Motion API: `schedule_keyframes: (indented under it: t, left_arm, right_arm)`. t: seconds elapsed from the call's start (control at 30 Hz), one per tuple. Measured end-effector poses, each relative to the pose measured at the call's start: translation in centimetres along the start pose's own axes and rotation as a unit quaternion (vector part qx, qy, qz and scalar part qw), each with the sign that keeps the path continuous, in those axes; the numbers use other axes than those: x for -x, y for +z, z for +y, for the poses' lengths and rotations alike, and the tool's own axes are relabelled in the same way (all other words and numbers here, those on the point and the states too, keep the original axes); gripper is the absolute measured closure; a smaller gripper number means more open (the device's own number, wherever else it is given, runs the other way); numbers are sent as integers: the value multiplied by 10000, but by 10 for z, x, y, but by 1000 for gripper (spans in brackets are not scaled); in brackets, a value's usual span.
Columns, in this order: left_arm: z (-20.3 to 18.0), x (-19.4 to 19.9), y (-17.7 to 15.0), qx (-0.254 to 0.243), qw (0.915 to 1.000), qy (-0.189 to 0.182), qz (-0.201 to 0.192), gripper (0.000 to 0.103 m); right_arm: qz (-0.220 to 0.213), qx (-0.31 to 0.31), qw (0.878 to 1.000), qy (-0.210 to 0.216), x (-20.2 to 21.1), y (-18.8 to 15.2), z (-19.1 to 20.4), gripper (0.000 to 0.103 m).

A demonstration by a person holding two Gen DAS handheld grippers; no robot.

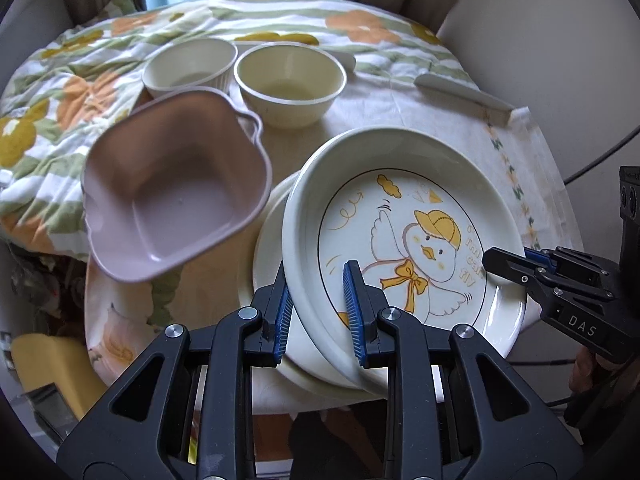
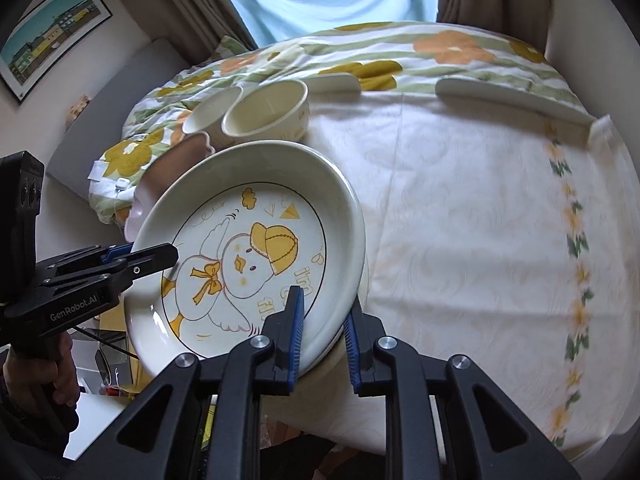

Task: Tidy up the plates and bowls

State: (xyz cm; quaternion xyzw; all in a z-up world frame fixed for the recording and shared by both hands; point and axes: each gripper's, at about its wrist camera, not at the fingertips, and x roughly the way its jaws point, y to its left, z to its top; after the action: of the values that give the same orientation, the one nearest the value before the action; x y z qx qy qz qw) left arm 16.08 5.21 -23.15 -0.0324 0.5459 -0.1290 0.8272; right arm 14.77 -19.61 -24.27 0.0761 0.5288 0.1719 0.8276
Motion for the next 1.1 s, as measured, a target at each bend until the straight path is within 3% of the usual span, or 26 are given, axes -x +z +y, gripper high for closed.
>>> schedule_keyframes:
  t: [0.3, 0.8, 0.97, 1.1]
  left_arm:
    - [-1, -33, -13, -121, 9997, 5, 233, 81]
    - [-13, -46, -11, -422, 9961, 731, 257, 81]
    - [-23, -46, -15, -777, 9891, 1243, 114, 81]
    - [-24, -45, -16, -906, 9859, 1408, 47, 81]
  right_arm:
    - [44, 149, 9994, -321, -11, -11, 1, 86]
    - [-7, 480, 9975, -510, -12, -16, 11, 86]
    - [55, 559, 9967, -588, -15, -15, 17, 86]
    - [118, 553, 9960, -690, -19, -16, 19, 85]
